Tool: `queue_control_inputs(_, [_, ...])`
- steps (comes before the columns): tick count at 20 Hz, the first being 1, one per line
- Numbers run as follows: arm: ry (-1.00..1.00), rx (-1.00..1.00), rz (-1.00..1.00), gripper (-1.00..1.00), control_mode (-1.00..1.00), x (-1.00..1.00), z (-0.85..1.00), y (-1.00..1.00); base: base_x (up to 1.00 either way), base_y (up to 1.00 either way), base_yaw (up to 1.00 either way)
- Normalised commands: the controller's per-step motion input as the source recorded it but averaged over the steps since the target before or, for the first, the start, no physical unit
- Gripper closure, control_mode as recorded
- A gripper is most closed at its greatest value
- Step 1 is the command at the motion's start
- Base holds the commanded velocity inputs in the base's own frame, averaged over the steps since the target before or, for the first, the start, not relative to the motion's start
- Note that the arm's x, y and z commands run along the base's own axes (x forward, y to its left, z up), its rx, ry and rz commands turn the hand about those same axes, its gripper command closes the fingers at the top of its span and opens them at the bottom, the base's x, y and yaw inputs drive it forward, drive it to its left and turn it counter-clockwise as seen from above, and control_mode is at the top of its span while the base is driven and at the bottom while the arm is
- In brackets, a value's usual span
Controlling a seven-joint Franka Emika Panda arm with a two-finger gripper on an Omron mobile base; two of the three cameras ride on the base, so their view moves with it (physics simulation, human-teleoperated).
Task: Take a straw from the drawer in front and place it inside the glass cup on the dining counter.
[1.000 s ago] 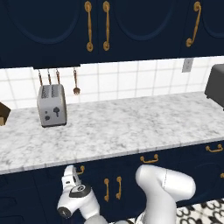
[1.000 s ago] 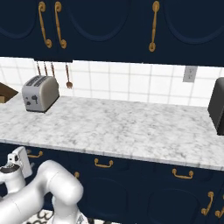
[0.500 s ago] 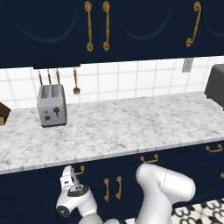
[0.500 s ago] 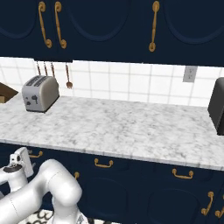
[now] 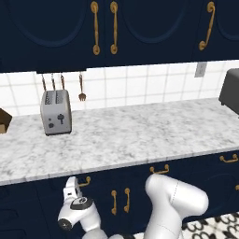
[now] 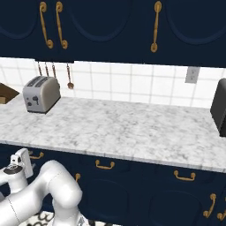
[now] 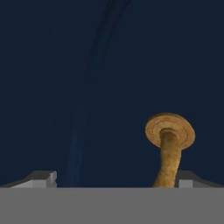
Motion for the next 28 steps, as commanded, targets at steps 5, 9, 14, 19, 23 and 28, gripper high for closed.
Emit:
queue_control_inputs(5, [0.08,0.00,0.03,1.00,-1.00,0.41,-0.28,0.00,0.00,0.00,0.00])
queue_control_inputs(9, [0.13,0.00,0.03,1.00,-1.00,0.21,-0.34,0.00,0.00,0.00,0.00])
queue_control_inputs(14, [0.09,-0.01,0.06,1.00,-1.00,0.07,-0.44,0.00,0.00,0.00,0.00])
queue_control_inputs(19, [0.11,-0.03,0.06,1.00,-1.00,0.02,-0.58,0.00,0.00,0.00,0.00])
queue_control_inputs(23, [0.15,-0.03,0.04,1.00,-1.00,0.00,-0.71,0.00,0.00,0.00,0.00])
queue_control_inputs(28, [0.17,0.00,0.03,1.00,-1.00,-0.10,-0.83,0.00,0.00,0.00,0.00])
